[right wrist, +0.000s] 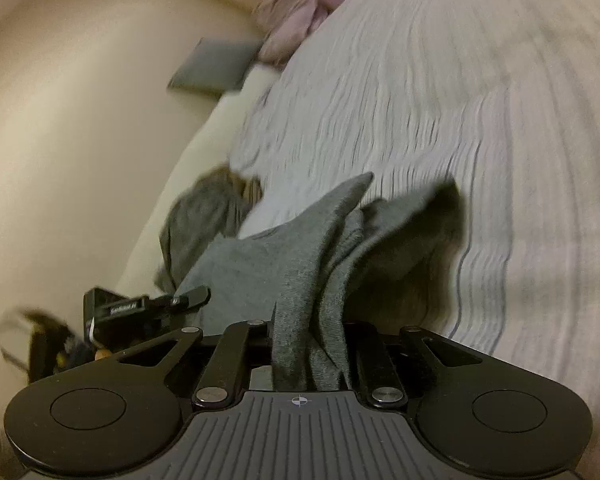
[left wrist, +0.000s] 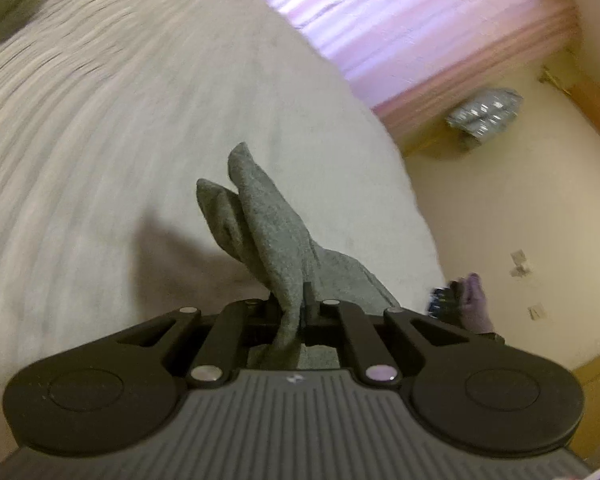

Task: Fold clothes
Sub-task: 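Carry the grey shirt with both grippers toward the stack of folded clothes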

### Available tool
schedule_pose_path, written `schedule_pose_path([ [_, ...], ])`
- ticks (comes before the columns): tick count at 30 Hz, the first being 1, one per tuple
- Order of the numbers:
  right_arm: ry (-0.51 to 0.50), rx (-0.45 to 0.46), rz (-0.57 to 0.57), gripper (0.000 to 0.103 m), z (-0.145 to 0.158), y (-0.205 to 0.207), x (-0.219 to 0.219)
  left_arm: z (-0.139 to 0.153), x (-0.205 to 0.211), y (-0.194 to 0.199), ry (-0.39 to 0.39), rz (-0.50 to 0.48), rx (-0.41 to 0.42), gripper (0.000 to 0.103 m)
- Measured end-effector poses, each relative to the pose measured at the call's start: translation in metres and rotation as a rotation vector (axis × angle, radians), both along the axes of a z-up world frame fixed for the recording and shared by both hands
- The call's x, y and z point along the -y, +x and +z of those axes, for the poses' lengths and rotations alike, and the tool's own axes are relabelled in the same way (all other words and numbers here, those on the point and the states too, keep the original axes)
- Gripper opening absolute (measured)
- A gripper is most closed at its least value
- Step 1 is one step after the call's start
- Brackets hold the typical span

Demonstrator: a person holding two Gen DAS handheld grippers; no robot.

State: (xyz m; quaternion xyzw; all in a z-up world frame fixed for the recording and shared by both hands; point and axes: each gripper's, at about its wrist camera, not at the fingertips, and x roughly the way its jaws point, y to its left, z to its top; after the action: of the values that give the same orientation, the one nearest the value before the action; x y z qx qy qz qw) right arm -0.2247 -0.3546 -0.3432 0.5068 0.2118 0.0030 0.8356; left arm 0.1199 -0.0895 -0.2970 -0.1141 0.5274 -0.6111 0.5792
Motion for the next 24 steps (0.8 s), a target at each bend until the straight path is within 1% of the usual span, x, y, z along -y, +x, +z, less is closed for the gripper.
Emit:
schedule_pose_path([
  [3,-0.002,0.020,-0.090,0.012,0.042,-0.039,0.012,0.044,0.032,-0.018,-0.026,-0.065,0.002,0.004],
  [6,-0.021,0.015,-0.180,0.011,0.092,-0.085,0.023,0.091,0.077,-0.048,-0.038,-0.159,0.002,0.004],
  [9,-0.033,-0.008,-0.289,0.011,0.144,-0.140,0.028,0.136,0.130,-0.080,-0.055,-0.268,-0.031,0.004],
  [12,-0.050,-0.030,-0.427,0.012,0.195,-0.201,0.027,0.175,0.190,-0.120,-0.073,-0.399,-0.083,0.004],
  [14,-0.061,-0.045,-0.530,0.012,0.226,-0.244,0.025,0.192,0.229,-0.153,-0.082,-0.487,-0.103,0.004],
  [17,-0.095,-0.060,-0.672,0.012,0.259,-0.306,0.020,0.213,0.294,-0.212,-0.092,-0.620,-0.120,0.004],
  [21,-0.138,-0.094,-0.828,0.012,0.284,-0.389,0.035,0.227,0.376,-0.300,-0.110,-0.746,-0.129,0.004],
  [24,-0.164,-0.115,-0.906,0.012,0.293,-0.440,0.067,0.225,0.420,-0.362,-0.127,-0.785,-0.127,0.004],
])
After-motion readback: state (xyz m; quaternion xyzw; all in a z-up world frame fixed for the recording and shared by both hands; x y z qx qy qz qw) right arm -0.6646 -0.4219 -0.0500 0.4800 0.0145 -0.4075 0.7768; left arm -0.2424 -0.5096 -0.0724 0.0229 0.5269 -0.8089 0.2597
